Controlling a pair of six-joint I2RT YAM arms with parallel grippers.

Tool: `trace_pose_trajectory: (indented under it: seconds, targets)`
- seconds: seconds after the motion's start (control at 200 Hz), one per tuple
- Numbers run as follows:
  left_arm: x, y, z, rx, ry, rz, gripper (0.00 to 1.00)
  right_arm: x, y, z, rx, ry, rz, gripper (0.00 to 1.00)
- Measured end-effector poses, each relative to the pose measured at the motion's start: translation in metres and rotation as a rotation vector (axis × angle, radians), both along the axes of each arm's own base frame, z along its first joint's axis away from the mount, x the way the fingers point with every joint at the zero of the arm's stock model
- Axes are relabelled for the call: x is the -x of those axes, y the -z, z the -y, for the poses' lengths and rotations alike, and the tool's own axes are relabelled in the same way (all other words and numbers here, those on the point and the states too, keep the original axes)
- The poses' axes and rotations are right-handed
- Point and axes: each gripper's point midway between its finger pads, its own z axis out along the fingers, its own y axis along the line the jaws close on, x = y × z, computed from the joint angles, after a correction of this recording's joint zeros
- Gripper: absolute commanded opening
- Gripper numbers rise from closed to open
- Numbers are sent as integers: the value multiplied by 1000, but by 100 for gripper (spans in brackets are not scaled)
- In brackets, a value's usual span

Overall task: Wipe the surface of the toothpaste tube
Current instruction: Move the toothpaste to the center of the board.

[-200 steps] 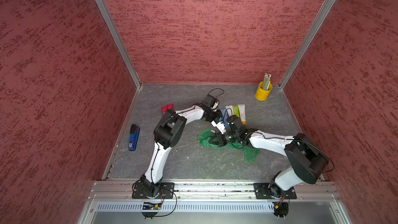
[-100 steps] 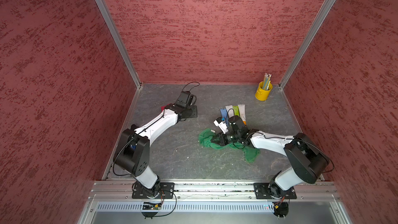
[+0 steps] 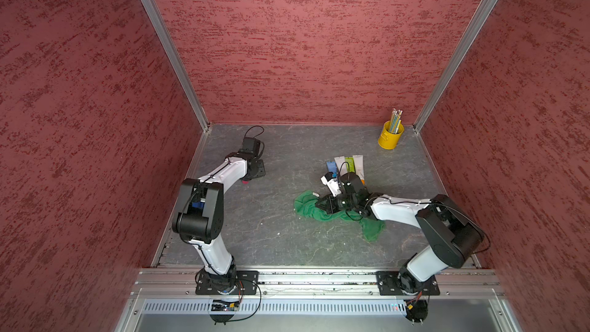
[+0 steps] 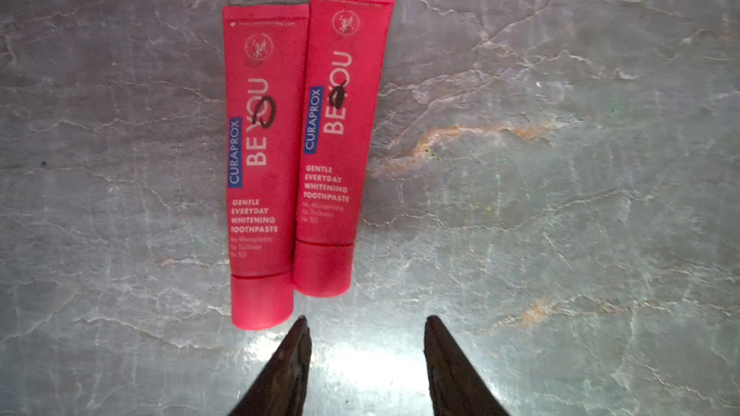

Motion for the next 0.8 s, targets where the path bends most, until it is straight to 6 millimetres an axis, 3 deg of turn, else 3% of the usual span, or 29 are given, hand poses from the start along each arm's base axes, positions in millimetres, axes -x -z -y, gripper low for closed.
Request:
trace_pose_trajectory:
  seconds: [0.281,0.802]
  targets:
    - [-12,7,-19,12,-26,-16,47,-1,2,0,3,3,0,0]
    - [-28,36,-6,58,34,-96,39,-1,2,1,5,6,2,0]
